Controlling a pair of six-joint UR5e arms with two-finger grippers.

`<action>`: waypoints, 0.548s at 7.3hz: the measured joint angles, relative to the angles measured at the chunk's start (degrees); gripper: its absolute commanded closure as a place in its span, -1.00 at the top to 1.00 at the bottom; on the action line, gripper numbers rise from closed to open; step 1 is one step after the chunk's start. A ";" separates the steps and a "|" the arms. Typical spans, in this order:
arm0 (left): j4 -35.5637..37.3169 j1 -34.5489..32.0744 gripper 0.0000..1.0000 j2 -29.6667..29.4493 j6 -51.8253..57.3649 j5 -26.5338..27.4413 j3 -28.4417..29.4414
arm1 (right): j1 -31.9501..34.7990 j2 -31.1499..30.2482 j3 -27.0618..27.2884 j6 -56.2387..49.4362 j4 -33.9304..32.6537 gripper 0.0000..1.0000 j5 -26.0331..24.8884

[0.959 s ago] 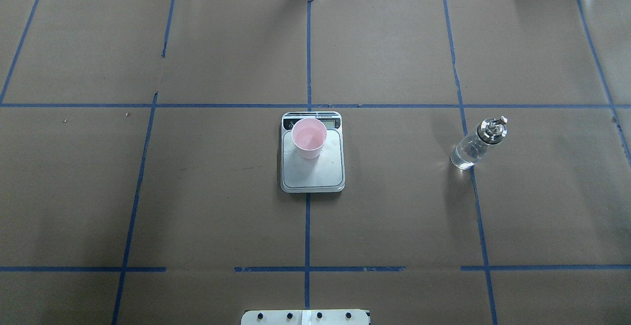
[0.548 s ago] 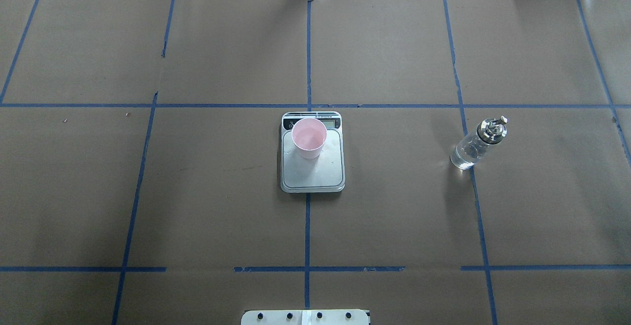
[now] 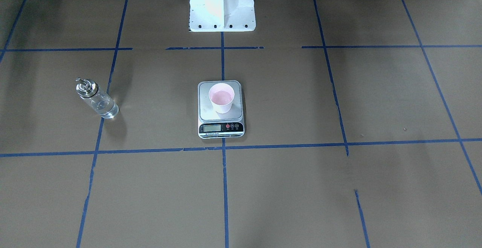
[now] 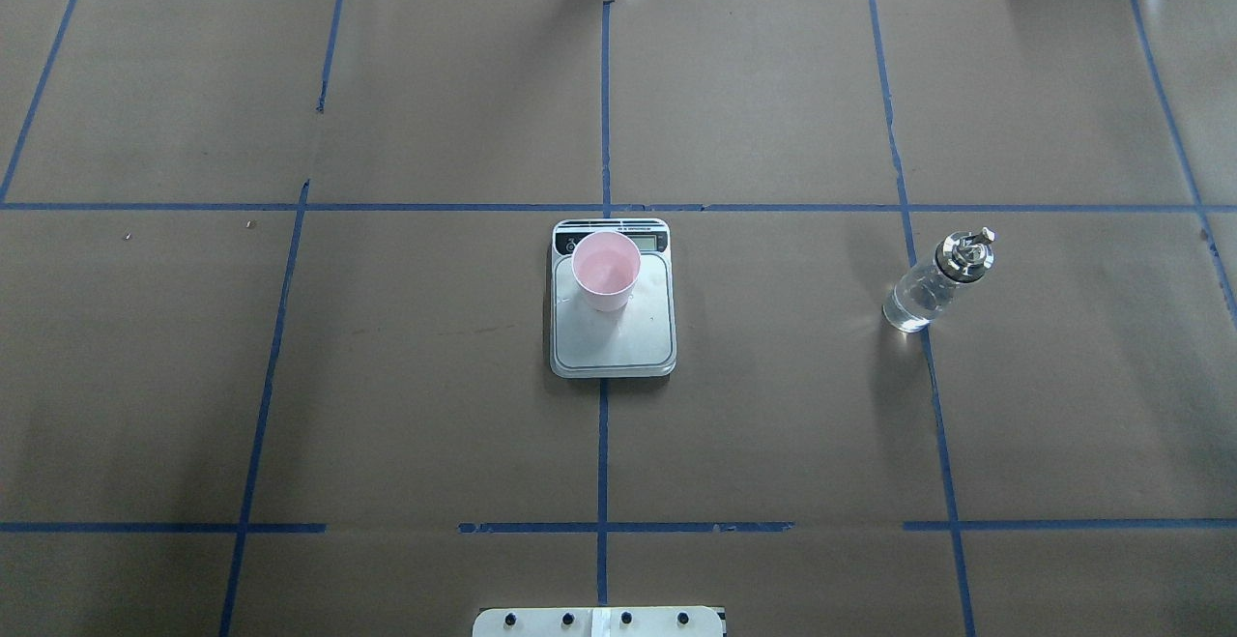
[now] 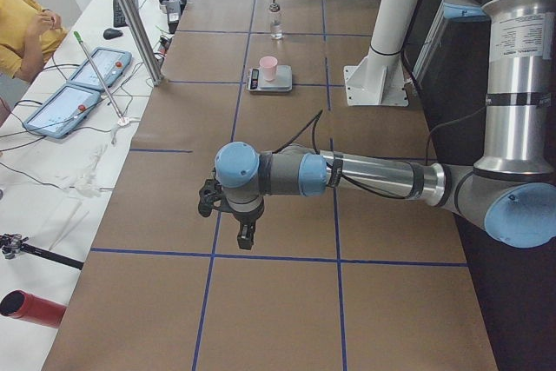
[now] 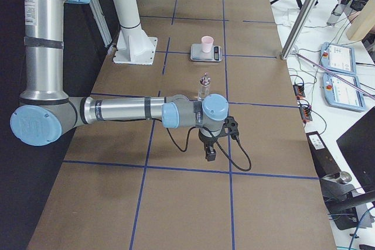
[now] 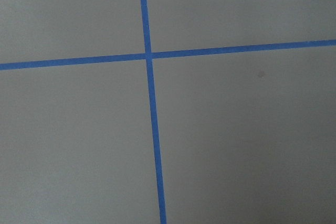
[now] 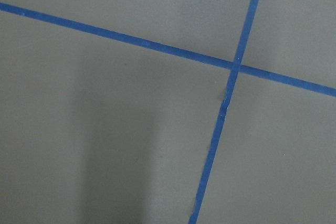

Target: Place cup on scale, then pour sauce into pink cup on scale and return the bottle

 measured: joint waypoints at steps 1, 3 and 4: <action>-1.57 -0.05 1.00 -0.47 -0.05 0.03 1.41 | 0.01 0.30 0.01 -0.01 0.09 1.00 -0.38; -2.41 -0.13 1.00 -1.03 -0.30 -0.10 2.00 | 0.08 0.43 0.95 0.16 0.47 1.00 -0.59; -2.59 -0.12 1.00 -1.18 -0.41 -0.27 2.13 | 0.07 0.43 1.52 0.22 0.58 1.00 -0.68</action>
